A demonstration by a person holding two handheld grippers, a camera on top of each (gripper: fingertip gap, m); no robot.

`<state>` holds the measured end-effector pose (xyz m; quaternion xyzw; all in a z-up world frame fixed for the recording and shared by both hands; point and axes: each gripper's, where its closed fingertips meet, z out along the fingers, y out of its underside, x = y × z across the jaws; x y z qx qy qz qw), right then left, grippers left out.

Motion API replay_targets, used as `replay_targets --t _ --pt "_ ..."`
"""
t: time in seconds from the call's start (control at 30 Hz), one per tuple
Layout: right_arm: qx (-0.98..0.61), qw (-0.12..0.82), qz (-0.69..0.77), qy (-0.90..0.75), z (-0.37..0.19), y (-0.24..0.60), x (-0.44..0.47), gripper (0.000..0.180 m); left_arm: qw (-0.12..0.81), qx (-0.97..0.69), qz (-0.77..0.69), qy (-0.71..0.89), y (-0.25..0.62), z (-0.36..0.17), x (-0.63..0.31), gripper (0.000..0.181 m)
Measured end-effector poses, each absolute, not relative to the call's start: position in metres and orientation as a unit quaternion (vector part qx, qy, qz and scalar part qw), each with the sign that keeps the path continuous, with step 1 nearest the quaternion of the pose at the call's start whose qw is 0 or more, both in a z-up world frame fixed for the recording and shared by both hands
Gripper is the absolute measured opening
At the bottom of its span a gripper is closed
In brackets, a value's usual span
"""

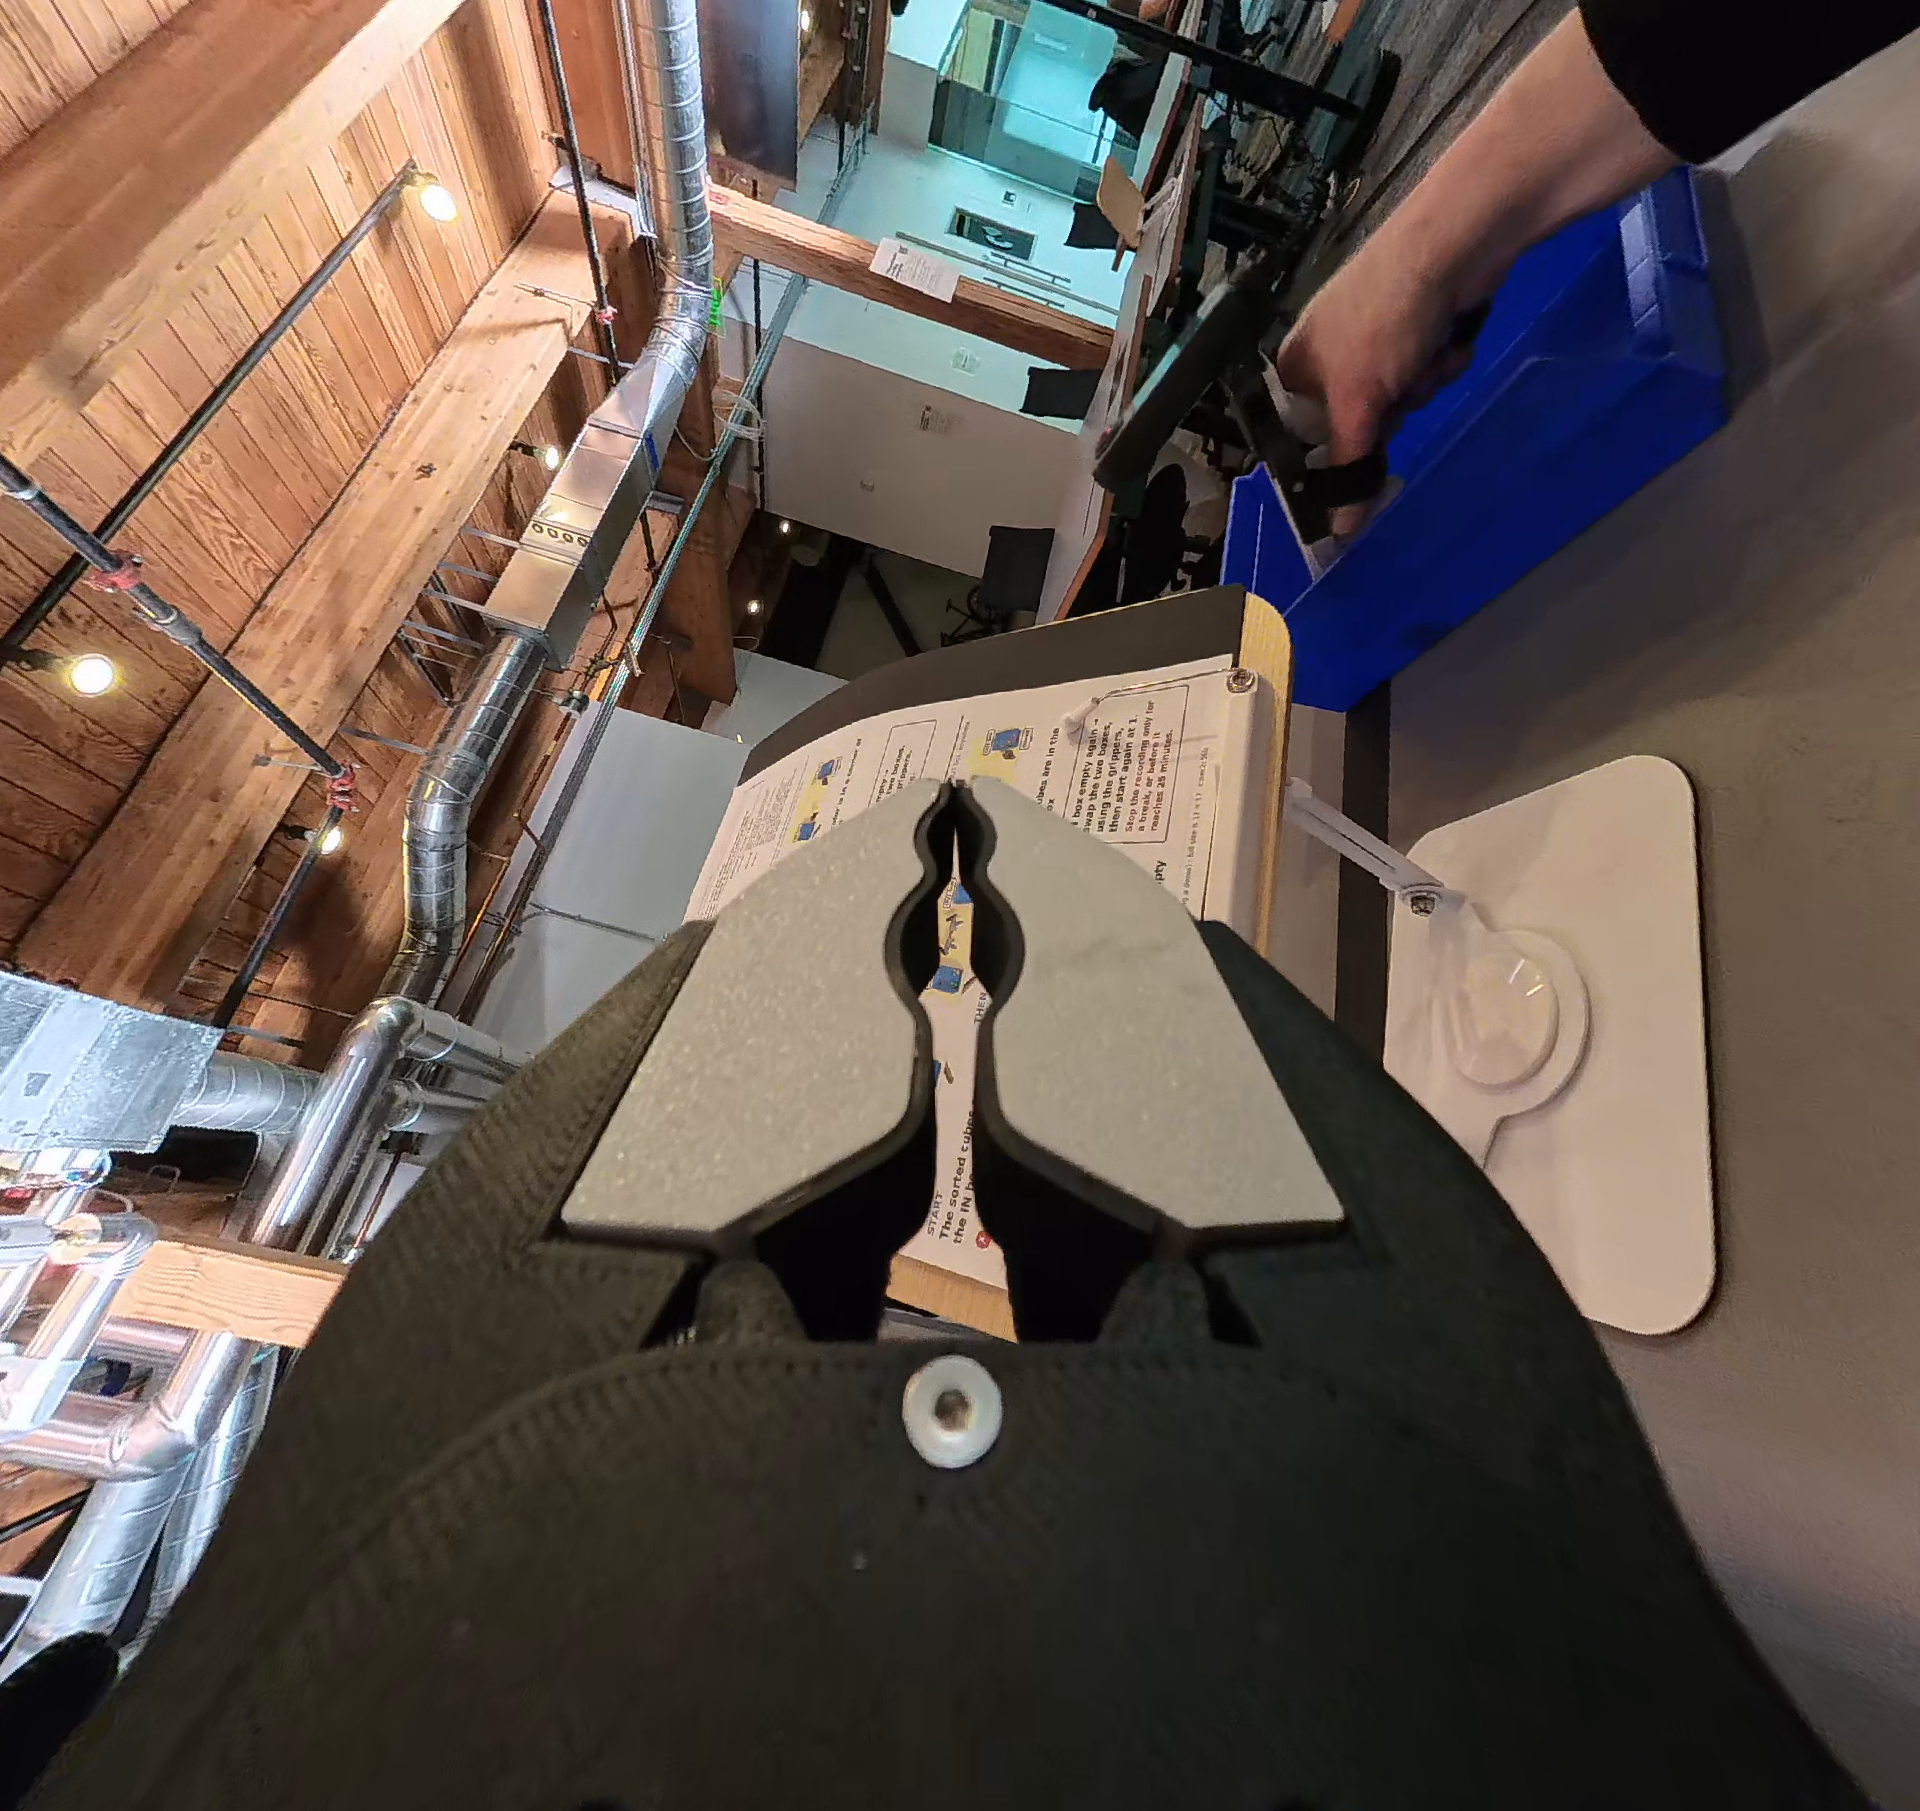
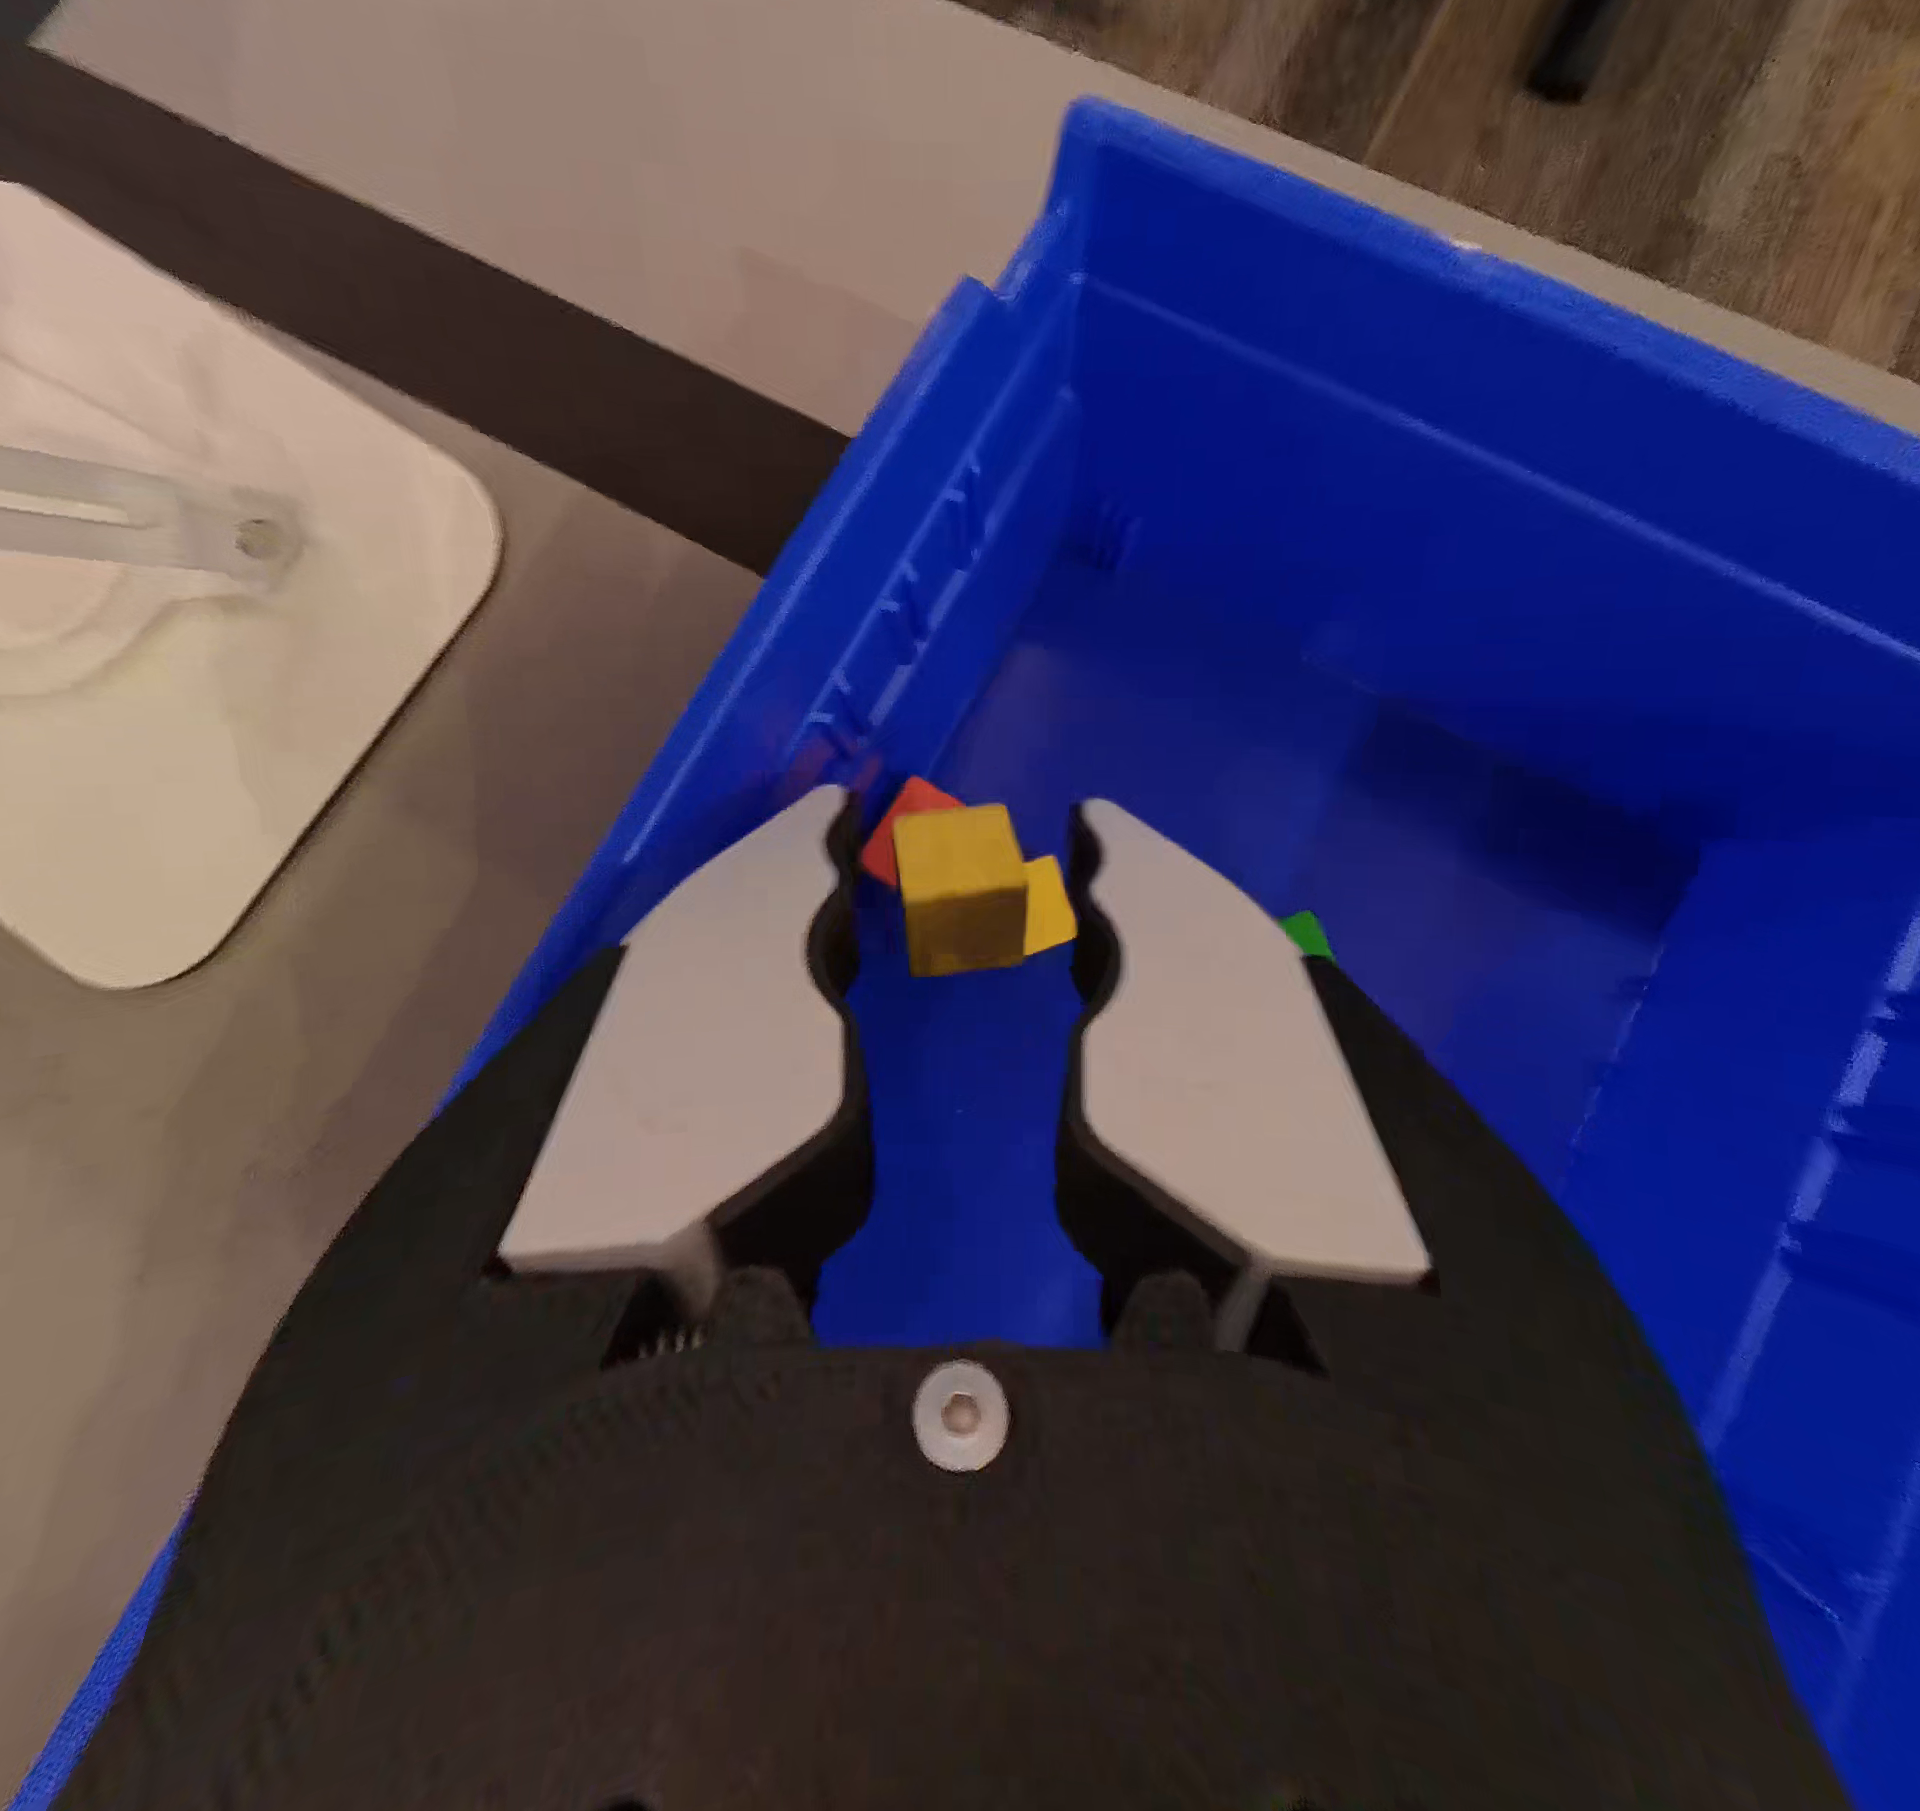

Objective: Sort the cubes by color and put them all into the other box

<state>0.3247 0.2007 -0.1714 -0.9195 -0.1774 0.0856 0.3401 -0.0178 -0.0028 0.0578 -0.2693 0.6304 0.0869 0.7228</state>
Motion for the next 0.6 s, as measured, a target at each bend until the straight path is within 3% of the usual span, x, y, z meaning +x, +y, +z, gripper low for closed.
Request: replay_targets --t 0.07,0.6 --pt "-0.920 0.346 0.066 -0.173 -0.170 0.203 0.330 0.049 0.722 -0.270 0.088 0.631 -0.003 0.057 -0.018 0.000" --pt "-0.835 0.491 0.028 -0.247 -0.058 0.183 0.282 0.035 0.695 -0.337 0.087 0.629 0.016 0.063 -0.059 0.000"
